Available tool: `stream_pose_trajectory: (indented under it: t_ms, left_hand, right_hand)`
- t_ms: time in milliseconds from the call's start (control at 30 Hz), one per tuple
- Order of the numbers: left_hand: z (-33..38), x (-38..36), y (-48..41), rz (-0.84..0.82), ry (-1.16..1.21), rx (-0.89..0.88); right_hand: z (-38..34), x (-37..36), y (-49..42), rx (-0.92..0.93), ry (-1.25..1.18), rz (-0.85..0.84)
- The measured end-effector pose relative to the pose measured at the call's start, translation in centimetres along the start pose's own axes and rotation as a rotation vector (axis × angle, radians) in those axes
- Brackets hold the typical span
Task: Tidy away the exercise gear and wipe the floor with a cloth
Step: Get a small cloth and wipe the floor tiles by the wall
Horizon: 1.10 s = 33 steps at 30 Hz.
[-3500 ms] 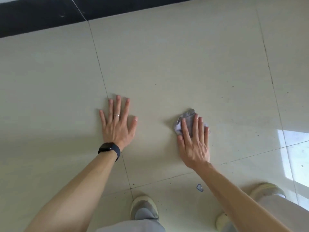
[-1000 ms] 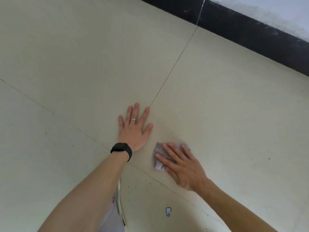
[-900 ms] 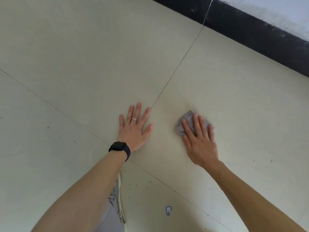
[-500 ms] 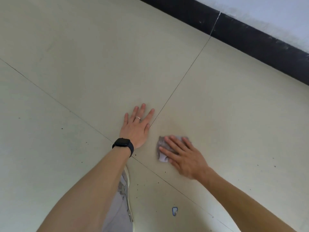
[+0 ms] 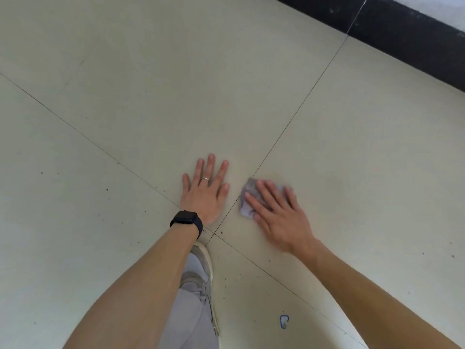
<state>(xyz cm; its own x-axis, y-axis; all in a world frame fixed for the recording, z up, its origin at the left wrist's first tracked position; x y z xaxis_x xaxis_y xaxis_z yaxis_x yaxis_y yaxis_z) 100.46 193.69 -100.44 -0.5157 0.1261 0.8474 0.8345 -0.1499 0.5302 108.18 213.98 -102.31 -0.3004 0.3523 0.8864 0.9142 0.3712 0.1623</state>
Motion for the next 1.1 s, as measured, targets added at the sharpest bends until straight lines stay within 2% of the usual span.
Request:
stream_pose_trajectory:
  t_ms: [67, 100, 167, 200, 333, 367, 400, 433, 533, 567, 633, 700, 767, 833, 867, 900, 933, 1033, 1100]
  left_hand:
    - [0.1, -0.1, 0.1, 0.03, 0.007, 0.01]
    - [0.2, -0.1, 0.0, 0.039, 0.012, 0.011]
    - [0.2, 0.0, 0.0, 0.045, 0.007, 0.005]
    - [0.1, 0.0, 0.0, 0.049, -0.009, 0.003]
    - [-0.6, 1.1, -0.5, 0.166, -0.085, -0.037]
    - [-0.6, 1.5, -0.7, 0.214, -0.095, -0.049]
    - [-0.6, 1.8, -1.2, 0.252, -0.104, -0.053]
    - [-0.6, 2.1, -1.9, 0.275, -0.11, -0.051]
    - [0.4, 2.7, -4.5, 0.294, -0.099, -0.048]
    - [1.1, 3.0, -5.6, 0.294, -0.086, -0.059]
    - [2.9, 3.9, -7.8, 0.268, -0.072, -0.102]
    - [4.4, 4.7, -9.7, 0.246, -0.063, -0.123]
    - [5.0, 5.1, -10.7, 0.23, -0.055, -0.128]
    - [4.9, 5.0, -10.9, 0.222, -0.066, -0.121]
    - [4.8, 5.0, -10.8, 0.222, -0.071, -0.119]
    - [4.8, 5.0, -10.8, 0.223, -0.072, -0.121]
    - [4.8, 4.9, -10.8, 0.22, -0.072, -0.122]
    - [4.6, 4.8, -11.1, 0.224, -0.081, -0.123]
    - [4.6, 4.7, -11.1, 0.23, -0.074, -0.128]
  right_hand:
    - [3.0, 2.1, -3.3, -0.342, -0.086, 0.12]
    - [3.3, 2.4, -4.3, -0.456, -0.131, 0.154]
    - [1.6, 1.9, -4.7, -0.5, -0.131, 0.185]
    - [0.0, 1.2, -4.2, -0.42, -0.106, 0.167]
    - [-3.4, -1.2, -0.9, 0.149, -0.023, -0.035]
    - [-2.2, -0.7, -1.2, 0.212, -0.002, -0.065]
    - [-0.4, 0.1, -2.2, 0.2, 0.022, -0.061]
    - [1.6, 1.3, -3.4, 0.105, 0.037, -0.021]
    - [8.4, 5.1, -6.1, -0.459, -0.064, 0.154]
    - [9.4, 5.7, -6.5, -0.588, -0.109, 0.196]
    - [8.8, 5.5, -6.6, -0.664, -0.121, 0.236]
    - [6.3, 4.4, -5.8, -0.548, -0.08, 0.219]
    - [4.7, 3.3, -4.2, -0.319, -0.019, 0.138]
    - [6.5, 4.0, -3.7, -0.11, 0.031, 0.055]
    - [8.3, 4.9, -3.9, -0.1, 0.043, 0.043]
    - [10.5, 6.0, -4.5, -0.17, 0.049, 0.082]
    - [12.9, 7.1, -5.2, -0.318, 0.026, 0.14]
    - [17.3, 9.2, -7.1, -0.854, -0.178, 0.332]
    - [15.7, 9.0, -8.4, -0.956, -0.207, 0.411]
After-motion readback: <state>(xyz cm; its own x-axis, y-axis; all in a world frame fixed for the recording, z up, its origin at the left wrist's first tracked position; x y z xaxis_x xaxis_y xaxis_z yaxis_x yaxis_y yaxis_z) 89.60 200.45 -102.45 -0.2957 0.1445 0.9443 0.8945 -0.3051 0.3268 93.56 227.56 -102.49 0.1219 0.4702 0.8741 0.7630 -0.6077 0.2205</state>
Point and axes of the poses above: each hand's wrist, its own y-axis away from the middle knuckle, its own x-axis out of the back of the hand, z = x × y, the point moved 4 cm from there along -y, towards the middle knuckle, and after that the axes turned 11 degrees about -y, right-handed, at the moved point
